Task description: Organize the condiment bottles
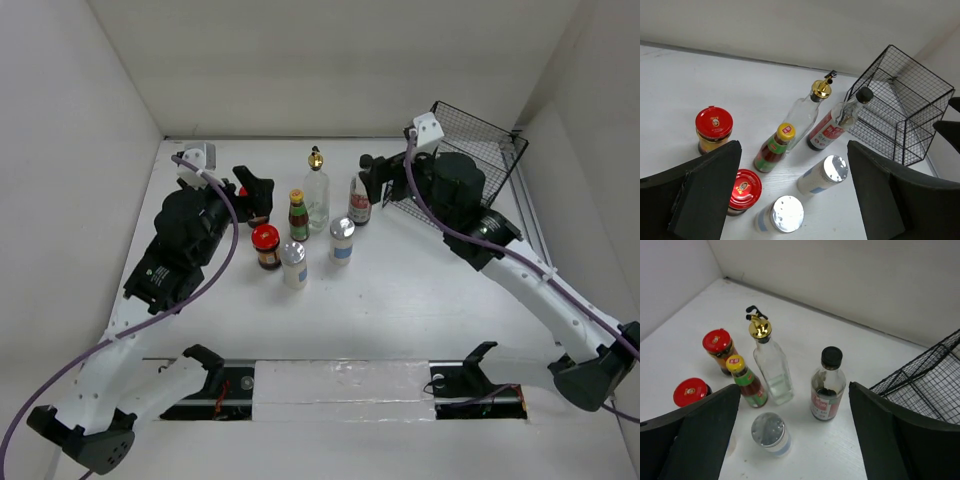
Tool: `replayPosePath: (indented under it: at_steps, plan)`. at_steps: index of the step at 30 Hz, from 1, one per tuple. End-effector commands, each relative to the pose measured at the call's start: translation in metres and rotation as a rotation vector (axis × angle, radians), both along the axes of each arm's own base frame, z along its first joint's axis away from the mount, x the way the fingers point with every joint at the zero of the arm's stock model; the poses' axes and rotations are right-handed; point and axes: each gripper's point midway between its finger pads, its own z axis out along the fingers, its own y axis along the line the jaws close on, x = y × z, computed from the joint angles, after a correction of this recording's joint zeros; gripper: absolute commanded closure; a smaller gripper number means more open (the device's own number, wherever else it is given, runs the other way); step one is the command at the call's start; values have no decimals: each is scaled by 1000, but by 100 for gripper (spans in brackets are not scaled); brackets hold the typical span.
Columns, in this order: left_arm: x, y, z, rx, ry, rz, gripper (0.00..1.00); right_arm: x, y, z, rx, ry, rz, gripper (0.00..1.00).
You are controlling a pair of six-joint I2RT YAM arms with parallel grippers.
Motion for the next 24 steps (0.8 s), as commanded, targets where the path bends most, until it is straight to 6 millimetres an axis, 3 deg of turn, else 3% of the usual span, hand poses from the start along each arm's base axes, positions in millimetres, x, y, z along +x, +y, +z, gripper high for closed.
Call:
replayPosePath:
  at_steps: [1,2,3,4,5,6,8,9,11,14,17,20,21,24]
  plan:
    - [-3,-4,32,-35,-101,-38,17,9,-20,14,63,-52,-82,8]
    - [-1,-4,29,-34,-99,-29,18,9,-20,14,63,-52,-82,13]
    - [-4,-1,32,-31,-113,-30,24,7,-22,7,56,-44,-82,37]
    - [-4,-2,34,-42,-134,-29,30,6,-27,8,58,-46,-91,54]
    - [-2,0,25,-30,-130,-19,38,6,-28,8,66,-43,-101,70]
    - [-2,2,24,-33,-137,-8,48,5,-29,-2,56,-29,-101,95]
    - [-4,5,21,-36,-142,1,76,5,-29,-8,47,-19,-102,98]
    - [-3,5,16,-30,-133,1,79,7,-32,-8,47,-19,-111,96]
    - [-1,6,13,-30,-133,12,79,11,-28,-18,42,5,-112,65]
    - [3,5,5,-28,-112,21,63,20,-25,-36,12,46,-113,21]
    - [7,7,-2,-17,-95,41,48,29,-14,-47,2,78,-92,7]
    - [9,9,-7,-5,-78,60,41,39,-7,-56,-11,102,-81,6]
    - [9,9,-7,-14,-76,61,41,46,-5,-71,-30,132,-82,6]
    - [12,7,-12,-10,-69,61,40,61,3,-75,-23,142,-79,7]
